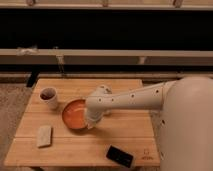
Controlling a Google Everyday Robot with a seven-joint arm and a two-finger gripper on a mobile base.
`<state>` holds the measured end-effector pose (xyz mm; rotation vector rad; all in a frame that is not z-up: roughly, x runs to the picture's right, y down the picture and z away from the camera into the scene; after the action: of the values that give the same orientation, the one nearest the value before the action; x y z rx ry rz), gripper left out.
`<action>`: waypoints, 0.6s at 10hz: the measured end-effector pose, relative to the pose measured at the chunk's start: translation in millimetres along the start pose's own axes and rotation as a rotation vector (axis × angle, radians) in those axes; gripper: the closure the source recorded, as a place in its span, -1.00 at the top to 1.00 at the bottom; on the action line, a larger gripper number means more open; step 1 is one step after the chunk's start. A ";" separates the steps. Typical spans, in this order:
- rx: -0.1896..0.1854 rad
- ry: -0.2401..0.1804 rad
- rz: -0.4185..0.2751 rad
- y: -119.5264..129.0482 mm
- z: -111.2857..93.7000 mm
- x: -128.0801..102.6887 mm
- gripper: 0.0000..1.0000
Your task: Pick up the ceramic bowl
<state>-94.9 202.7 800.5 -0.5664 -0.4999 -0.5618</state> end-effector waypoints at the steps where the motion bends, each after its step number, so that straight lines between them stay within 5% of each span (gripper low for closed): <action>1: 0.018 -0.009 -0.001 0.0 -6.5 -2.3 -1.00; 6: 0.158 -0.049 -0.036 1.5 -58.7 -19.7 -1.00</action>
<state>-92.0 174.4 745.4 -0.4221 -0.5961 -0.5388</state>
